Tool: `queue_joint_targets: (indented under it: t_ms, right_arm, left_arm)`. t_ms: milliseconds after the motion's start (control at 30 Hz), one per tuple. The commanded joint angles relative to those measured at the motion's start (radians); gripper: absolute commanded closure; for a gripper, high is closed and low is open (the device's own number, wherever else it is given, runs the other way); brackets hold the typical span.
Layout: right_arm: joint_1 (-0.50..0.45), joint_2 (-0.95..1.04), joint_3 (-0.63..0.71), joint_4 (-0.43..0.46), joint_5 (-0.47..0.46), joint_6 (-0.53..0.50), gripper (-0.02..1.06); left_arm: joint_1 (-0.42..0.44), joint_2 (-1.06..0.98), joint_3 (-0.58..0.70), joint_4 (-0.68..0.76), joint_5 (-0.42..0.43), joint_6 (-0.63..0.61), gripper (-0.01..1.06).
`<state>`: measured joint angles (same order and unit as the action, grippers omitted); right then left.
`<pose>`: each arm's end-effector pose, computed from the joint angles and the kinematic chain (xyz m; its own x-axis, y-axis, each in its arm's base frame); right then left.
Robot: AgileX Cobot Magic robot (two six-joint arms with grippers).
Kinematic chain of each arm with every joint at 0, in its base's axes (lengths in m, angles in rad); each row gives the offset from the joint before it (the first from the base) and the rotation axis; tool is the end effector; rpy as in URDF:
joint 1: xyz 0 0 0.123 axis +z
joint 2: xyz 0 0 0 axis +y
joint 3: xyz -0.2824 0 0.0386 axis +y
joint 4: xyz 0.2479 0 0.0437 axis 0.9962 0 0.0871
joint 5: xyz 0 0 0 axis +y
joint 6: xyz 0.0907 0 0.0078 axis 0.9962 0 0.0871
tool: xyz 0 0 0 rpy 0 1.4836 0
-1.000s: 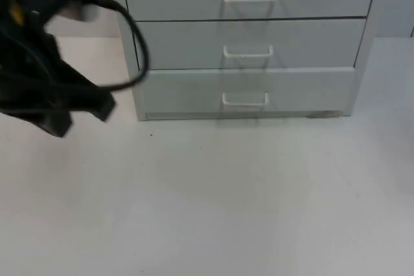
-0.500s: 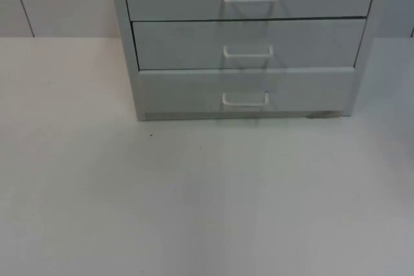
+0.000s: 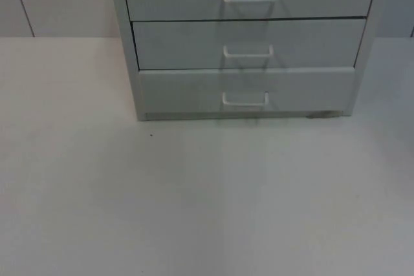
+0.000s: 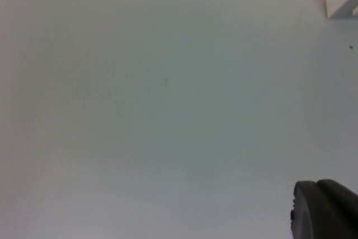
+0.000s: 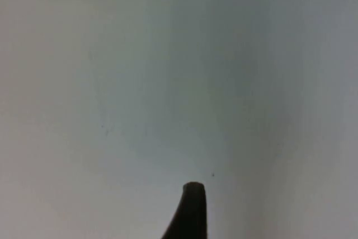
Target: Open the drawer with the left hand, place the block into the drawer with the right hand, then close the drawer with the left hand.
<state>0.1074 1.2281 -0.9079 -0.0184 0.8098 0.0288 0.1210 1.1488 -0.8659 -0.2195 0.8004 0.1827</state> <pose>0.2350 0.0241 0.2867 -0.8603 -0.0766 -0.5040 -0.0867 0.9962 -0.0034 0.2196 0.0124 0.2943 -0.8272 -0.0722 -0.5572 -0.0097 0.9934 -0.1142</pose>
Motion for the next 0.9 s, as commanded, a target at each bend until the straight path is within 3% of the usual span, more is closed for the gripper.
queue_joint_targets:
  t_ms: [0,233,433,667,867]
  right_arm:
    - [-0.006,-0.061,0.004,-0.002,-0.016,-0.015,0.32]
    - [-0.006,-0.305,0.004,0.026,-0.018,-0.036,0.32]
    - [-0.006,-0.52,0.01,0.048,-0.025,-0.097,0.32]
    - [-0.006,-0.764,0.099,0.05,-0.023,-0.097,0.32]
    - [-0.006,-0.896,0.192,0.05,-0.019,-0.097,0.32]
  left_arm:
    - [0.003,-0.067,0.006,-0.008,0.007,0.004,1.05]
    - [0.003,-0.33,0.008,-0.008,0.001,0.016,1.05]
    - [0.003,-0.581,0.1,-0.031,-0.052,0.019,1.05]
    - [0.003,-0.878,0.169,-0.015,0.025,0.019,1.05]
    - [0.003,-1.008,0.217,0.009,0.055,0.019,1.05]
